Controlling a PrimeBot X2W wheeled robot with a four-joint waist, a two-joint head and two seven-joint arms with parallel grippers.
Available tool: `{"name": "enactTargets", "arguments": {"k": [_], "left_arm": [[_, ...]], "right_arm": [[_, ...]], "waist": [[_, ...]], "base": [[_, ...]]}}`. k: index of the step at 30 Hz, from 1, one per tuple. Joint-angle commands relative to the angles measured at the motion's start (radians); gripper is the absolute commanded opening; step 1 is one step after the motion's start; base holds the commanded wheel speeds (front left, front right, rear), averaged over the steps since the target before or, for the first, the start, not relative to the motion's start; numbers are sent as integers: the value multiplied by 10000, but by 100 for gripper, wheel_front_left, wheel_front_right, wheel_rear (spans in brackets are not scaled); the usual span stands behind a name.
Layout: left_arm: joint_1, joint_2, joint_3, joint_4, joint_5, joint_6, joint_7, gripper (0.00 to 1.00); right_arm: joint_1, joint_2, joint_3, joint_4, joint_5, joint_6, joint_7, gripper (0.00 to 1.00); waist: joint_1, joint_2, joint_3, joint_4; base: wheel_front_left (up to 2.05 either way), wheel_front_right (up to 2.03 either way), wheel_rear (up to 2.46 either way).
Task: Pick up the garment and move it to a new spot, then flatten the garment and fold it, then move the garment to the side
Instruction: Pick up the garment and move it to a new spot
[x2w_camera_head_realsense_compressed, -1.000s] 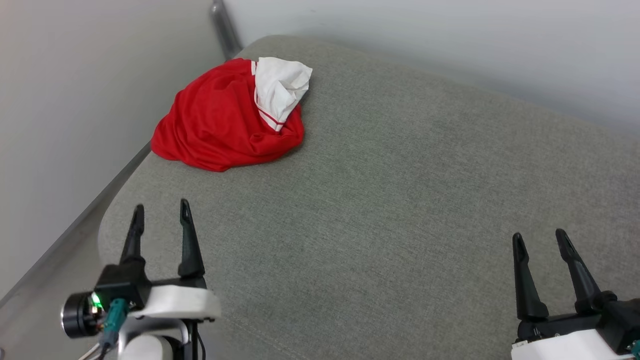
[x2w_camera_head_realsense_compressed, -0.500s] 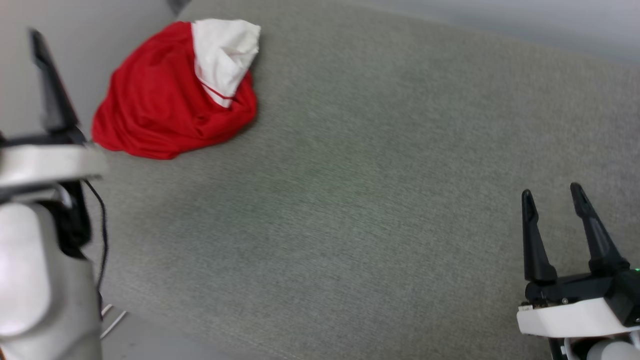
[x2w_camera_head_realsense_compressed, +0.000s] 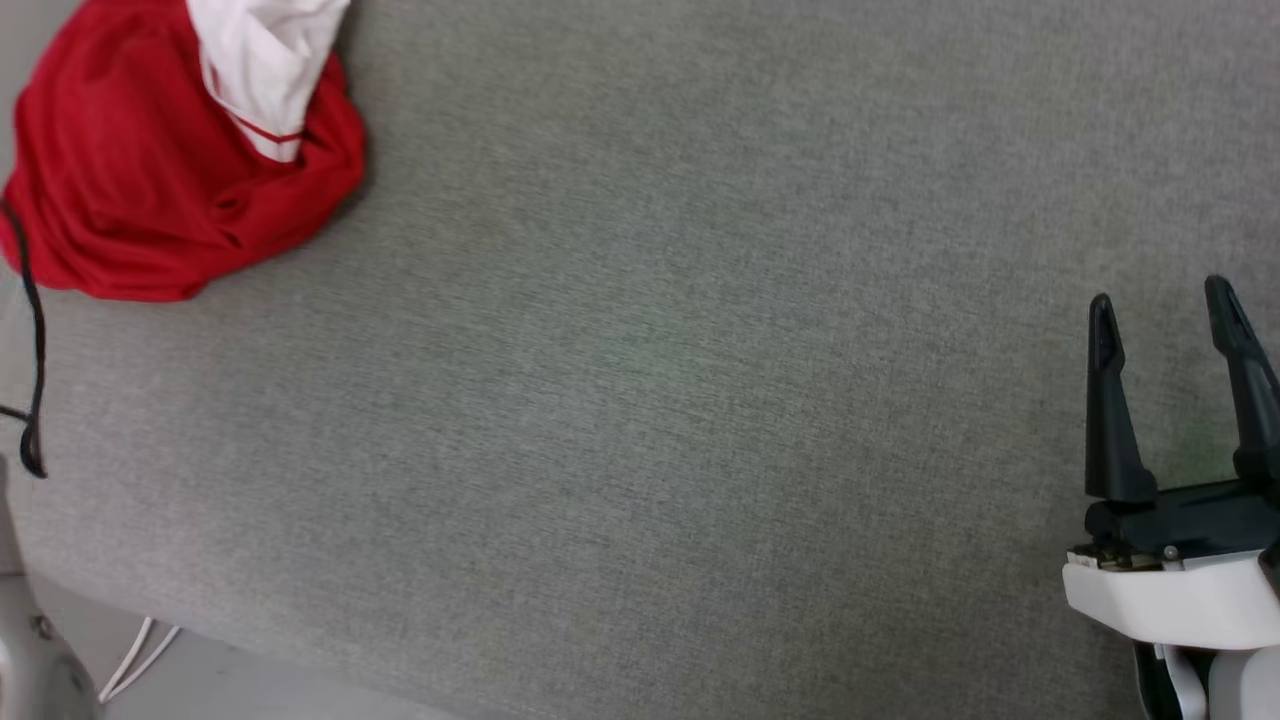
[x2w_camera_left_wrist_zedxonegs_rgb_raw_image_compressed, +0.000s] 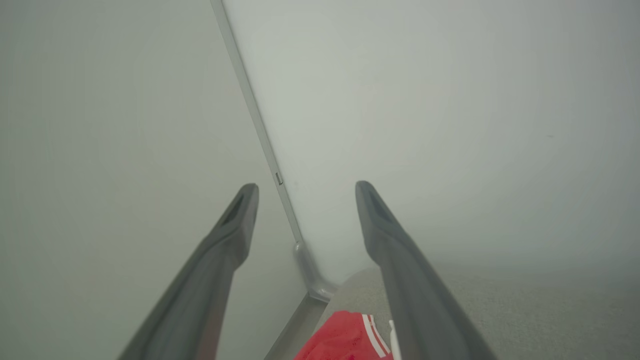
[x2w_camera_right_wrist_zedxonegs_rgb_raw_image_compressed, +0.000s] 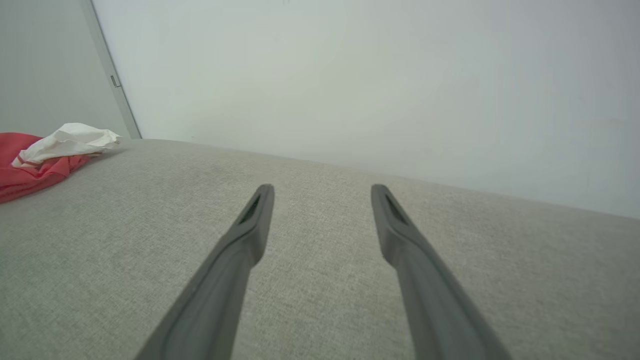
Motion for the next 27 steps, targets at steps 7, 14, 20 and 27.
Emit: {"name": "enactTargets", "arguments": {"k": [7, 14, 20, 27], "left_arm": [[-1548, 894, -897, 1854, -1268, -303, 3068, 100], [-2042, 1871, -2970, 2054, -4064, -303, 6634, 100], [-1643, 2768, -4446, 1794, -6442, -307, 9834, 100], [-914, 2686, -5795, 1959, -6861, -311, 10066, 100]], "right_arm": [[-478, 5, 105, -552, -273, -7, -21, 100], [-719, 5, 262, -979, -460, -7, -21, 100], [-906, 3, 363, -1356, -585, -7, -21, 100], [-1062, 5, 463, -1311, -633, -7, -21, 100]], "waist": [[-2, 0, 1004, -357], [-2, 0, 1608, -558], [-2, 0, 2169, -751], [-2, 0, 2443, -863]], "base": [[0, 0, 0], [0, 0, 0], [0, 0, 0], [0, 0, 0]]}}
